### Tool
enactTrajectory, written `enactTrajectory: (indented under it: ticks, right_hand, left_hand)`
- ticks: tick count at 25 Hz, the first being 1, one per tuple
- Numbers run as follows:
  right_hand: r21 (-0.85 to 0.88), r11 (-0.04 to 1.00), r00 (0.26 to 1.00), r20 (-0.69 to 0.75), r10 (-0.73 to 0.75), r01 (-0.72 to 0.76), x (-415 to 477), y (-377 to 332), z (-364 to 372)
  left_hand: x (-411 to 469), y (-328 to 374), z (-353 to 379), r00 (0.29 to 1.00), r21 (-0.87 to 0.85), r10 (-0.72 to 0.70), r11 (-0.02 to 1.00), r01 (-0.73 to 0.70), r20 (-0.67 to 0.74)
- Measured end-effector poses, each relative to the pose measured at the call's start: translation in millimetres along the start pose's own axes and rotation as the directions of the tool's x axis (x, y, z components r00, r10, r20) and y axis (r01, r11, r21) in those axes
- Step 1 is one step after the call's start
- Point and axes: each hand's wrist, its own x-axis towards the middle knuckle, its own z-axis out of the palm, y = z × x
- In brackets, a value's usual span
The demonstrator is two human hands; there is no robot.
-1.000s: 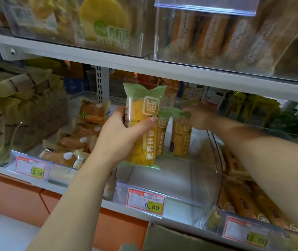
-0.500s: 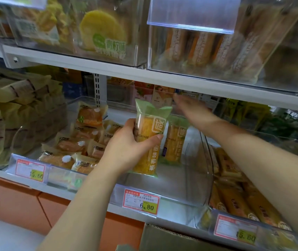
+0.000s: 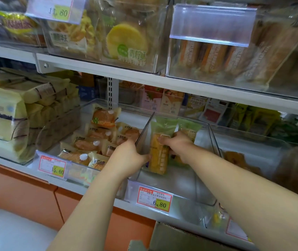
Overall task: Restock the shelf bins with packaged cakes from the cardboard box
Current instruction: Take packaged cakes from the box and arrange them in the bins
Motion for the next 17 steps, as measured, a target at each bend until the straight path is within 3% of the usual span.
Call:
enactTrajectory:
  ticks: [6,10,17]
  right_hand:
    - [0.155,0.984,0.989,-0.099,0.109,-0.093,-13,22,25]
    - [-0.055,0.996,0.992,-0.104,0.065,-0.071,-10,29,33]
    - [-0.086,0.994,0.997,-0.043,0.070,-0.074,-14,26,31]
  left_hand:
    - [2,1,-1,1.000,-0.005,0.013,1.000,-0.013,-0.002]
    - [-2,-1,1,0.999,-0.006,0.037,0.999,-0.037,-0.016]
    - [-8,6,-2,0.998,-0.072,0.048,0.996,-0.051,-0.046]
